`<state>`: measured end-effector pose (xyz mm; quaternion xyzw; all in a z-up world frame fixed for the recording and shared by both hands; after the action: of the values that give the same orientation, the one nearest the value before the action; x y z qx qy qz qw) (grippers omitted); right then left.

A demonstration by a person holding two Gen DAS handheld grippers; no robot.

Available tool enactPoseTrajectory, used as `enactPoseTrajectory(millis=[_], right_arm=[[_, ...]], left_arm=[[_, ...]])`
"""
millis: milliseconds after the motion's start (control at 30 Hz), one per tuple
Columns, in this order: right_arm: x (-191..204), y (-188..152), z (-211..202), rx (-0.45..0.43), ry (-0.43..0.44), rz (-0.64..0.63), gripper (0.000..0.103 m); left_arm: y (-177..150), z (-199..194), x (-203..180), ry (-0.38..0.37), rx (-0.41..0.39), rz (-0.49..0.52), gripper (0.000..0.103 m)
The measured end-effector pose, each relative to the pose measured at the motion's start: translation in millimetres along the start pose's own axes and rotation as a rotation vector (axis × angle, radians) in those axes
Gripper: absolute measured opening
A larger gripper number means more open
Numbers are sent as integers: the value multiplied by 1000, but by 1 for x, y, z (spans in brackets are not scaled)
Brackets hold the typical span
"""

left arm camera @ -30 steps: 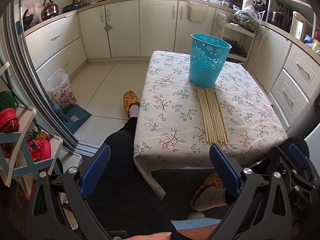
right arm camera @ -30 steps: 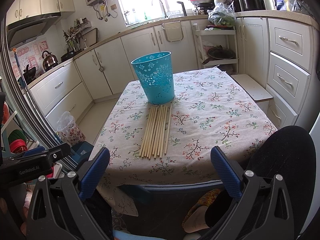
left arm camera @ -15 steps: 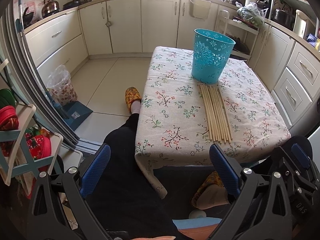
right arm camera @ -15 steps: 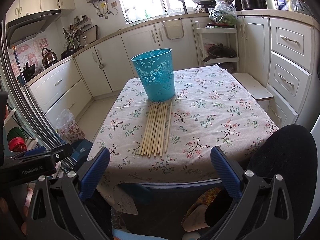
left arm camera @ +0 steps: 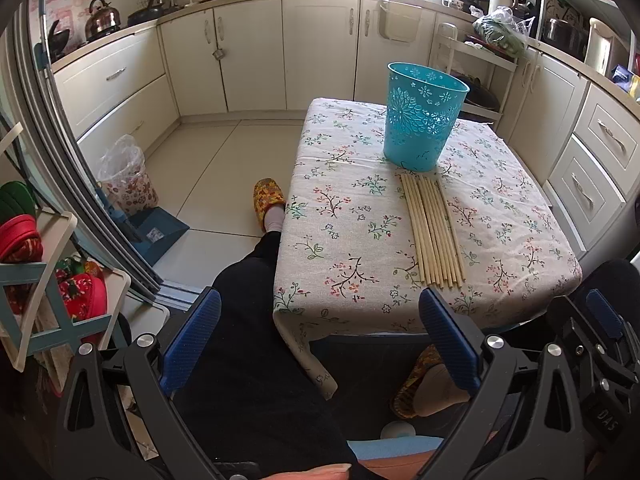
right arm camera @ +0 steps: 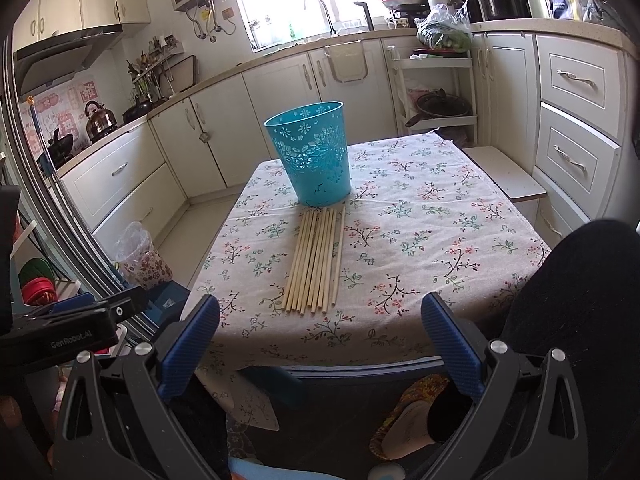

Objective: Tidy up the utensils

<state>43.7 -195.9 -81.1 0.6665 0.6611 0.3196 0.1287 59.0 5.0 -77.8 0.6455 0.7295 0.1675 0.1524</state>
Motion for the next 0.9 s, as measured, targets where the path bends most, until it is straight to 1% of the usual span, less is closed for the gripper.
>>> enactPoseTrajectory(millis=[333, 567, 900], right_arm=[[9, -2, -3, -2, 17, -27, 97], [1, -1, 1, 5, 22, -2, 97], [2, 2, 13, 23, 3, -14, 97]], left_arm=[[-1, -1, 4, 2, -2, -10, 95], [-1, -2, 3, 9, -10, -10, 95], [5, 9, 5, 9, 0, -17, 95]])
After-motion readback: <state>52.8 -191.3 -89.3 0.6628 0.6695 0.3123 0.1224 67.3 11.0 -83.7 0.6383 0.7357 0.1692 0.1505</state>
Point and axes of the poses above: each gripper's, at about its wrist camera, not at the fingertips, and z roughly the way its jaws point, x to its left, y to its top, the point moved 9 cm from there along z, roughly the way its jaws point, and after that the axes turned 14 degrees about x, right-handed, at the moved point
